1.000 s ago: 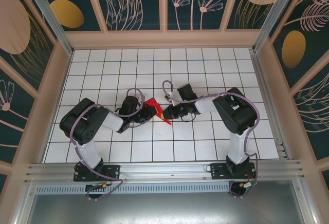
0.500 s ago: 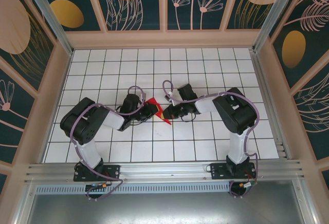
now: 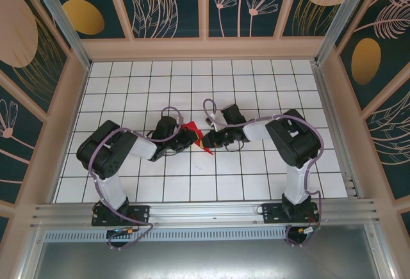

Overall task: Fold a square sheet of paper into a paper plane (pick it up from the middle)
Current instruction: Fold the wing for the fifth time at the center of the table.

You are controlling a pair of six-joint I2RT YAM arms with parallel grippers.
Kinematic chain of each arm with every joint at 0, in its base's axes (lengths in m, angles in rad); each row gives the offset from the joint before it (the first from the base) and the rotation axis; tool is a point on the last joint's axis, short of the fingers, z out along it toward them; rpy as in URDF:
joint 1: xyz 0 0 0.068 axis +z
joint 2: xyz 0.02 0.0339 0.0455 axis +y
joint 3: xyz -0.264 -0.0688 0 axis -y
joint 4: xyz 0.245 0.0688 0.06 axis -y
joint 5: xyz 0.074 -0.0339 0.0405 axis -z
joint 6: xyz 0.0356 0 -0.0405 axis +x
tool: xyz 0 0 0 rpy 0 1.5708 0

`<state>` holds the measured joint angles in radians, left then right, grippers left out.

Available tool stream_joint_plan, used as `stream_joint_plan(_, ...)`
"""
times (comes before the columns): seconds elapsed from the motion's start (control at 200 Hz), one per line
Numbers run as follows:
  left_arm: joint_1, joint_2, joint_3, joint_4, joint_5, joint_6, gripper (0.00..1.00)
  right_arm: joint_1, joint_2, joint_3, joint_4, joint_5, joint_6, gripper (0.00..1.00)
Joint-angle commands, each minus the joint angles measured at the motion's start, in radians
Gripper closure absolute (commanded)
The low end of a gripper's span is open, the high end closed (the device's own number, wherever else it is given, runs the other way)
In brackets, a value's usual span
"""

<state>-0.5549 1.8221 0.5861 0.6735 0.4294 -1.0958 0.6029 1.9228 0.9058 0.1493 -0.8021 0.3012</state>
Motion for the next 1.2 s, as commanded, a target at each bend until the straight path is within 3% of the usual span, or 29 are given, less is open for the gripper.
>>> stream_joint_plan(0.0,-0.001,0.008,-0.017,-0.100,-0.044,0.037,0.89,-0.004,-0.037,-0.010,-0.044,0.006,0.033,0.81)
stream_joint_plan(0.651,-0.002,-0.033,-0.089,-0.018,-0.035,0.032,0.89,-0.021,-0.099,-0.053,-0.093,0.031,0.064,0.79)
stream_joint_plan(0.966,-0.001,-0.031,-0.074,-0.005,-0.020,0.028,0.89,-0.013,-0.068,-0.035,-0.107,0.029,0.040,0.90)
stream_joint_plan(1.196,-0.003,-0.078,-0.090,0.083,0.023,0.011,0.87,-0.006,-0.034,-0.031,-0.121,0.051,0.027,0.91)
